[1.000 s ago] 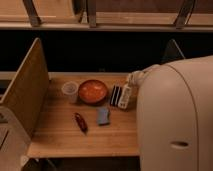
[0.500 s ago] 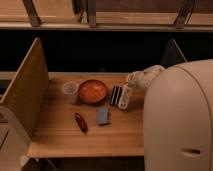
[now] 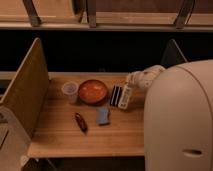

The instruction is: Stand the bottle upright

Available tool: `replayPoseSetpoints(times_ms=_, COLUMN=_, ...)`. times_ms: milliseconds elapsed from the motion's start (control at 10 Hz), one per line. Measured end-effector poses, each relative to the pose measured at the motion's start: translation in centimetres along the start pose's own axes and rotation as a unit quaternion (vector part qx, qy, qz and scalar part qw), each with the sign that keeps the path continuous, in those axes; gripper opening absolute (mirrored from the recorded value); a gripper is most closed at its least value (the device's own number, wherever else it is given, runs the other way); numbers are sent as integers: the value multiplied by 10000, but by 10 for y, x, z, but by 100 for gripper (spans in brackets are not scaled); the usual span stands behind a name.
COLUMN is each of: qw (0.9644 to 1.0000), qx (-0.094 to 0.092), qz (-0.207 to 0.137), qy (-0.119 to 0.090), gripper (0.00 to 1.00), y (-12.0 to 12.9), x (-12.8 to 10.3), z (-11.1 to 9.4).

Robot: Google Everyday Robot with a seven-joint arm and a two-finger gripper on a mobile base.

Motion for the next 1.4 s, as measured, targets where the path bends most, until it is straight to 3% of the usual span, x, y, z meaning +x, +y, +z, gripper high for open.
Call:
replayPoseSetpoints(times_ms=400, qw=9996, qx=215, qz=-158, qy=-125, gripper=0, y=-24, x=-17, z=0)
replayPoseSetpoints(times_ms=700, qw=9987, qx=269, qz=-378, qy=-232, gripper=0, y=-27, x=-32, z=5)
replayPoseSetpoints(times_ms=1400, qw=9945, qx=-193, qz=-886, qy=-524, gripper=0, y=-17, x=-37, z=39)
